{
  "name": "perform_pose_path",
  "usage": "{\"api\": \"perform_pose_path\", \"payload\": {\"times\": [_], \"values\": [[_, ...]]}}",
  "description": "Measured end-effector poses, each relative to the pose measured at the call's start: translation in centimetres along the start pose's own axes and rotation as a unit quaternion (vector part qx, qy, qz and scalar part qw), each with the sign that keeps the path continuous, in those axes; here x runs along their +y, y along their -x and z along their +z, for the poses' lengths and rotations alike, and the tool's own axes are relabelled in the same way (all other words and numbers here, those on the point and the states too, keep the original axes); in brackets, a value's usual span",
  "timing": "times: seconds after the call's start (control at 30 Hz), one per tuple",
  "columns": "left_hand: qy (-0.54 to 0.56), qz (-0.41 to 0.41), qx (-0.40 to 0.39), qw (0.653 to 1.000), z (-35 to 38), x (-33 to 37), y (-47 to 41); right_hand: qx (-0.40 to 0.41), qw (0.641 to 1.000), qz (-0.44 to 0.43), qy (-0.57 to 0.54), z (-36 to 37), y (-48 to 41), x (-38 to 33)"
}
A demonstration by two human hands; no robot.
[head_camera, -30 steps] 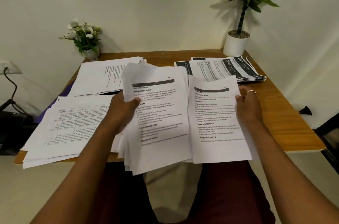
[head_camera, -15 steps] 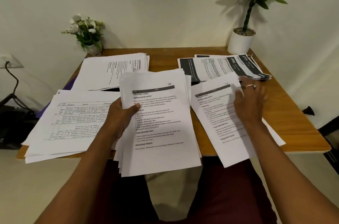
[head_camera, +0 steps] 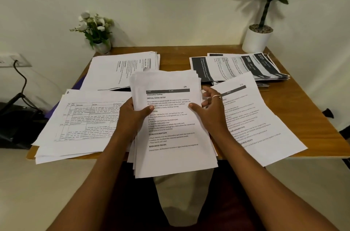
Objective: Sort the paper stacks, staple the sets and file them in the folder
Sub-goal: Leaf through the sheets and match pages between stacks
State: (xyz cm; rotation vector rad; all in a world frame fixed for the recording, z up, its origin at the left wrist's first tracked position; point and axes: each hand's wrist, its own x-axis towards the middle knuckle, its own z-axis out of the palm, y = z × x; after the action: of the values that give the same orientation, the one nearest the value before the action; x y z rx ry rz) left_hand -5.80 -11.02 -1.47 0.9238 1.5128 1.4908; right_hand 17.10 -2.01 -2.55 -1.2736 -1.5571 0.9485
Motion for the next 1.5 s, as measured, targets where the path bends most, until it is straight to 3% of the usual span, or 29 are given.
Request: {"api": "perform_pose_path", "payload": {"times": [0.67, 0.93, 1.03, 1.27, 1.37, 1.5], "values": [[-0.004, 0.014, 0.016, 1.000, 0.1, -0.4, -0.1, 0.001, 0.999, -0.032, -0.014, -0.1, 0.7, 0.1], [-0.004, 0.010, 0.016, 1.000, -0.1, -0.6, -0.3, -0.026, 0.996, 0.012, -0.084, -0.4, 0.5, 0.2], [-0.011, 0.018, 0.016, 1.000, -0.1, -0.6, -0.2, -0.029, 0.998, 0.028, -0.050, -0.2, 0.2, 0.5], [-0.097, 0.046, 0.073, 0.992, -0.3, -0.8, -0.5, 0.022, 0.988, 0.111, -0.104, -1.8, -1.5, -0.1], [-0.098, 0.040, 0.083, 0.991, -0.2, -0.9, -0.5, 0.041, 0.991, 0.108, -0.070, -4.5, -2.4, -0.9], [-0.109, 0.039, 0.084, 0.990, 0.0, -0.9, -0.4, 0.032, 0.993, 0.063, 0.093, -10.4, -3.6, -1.1]]}}
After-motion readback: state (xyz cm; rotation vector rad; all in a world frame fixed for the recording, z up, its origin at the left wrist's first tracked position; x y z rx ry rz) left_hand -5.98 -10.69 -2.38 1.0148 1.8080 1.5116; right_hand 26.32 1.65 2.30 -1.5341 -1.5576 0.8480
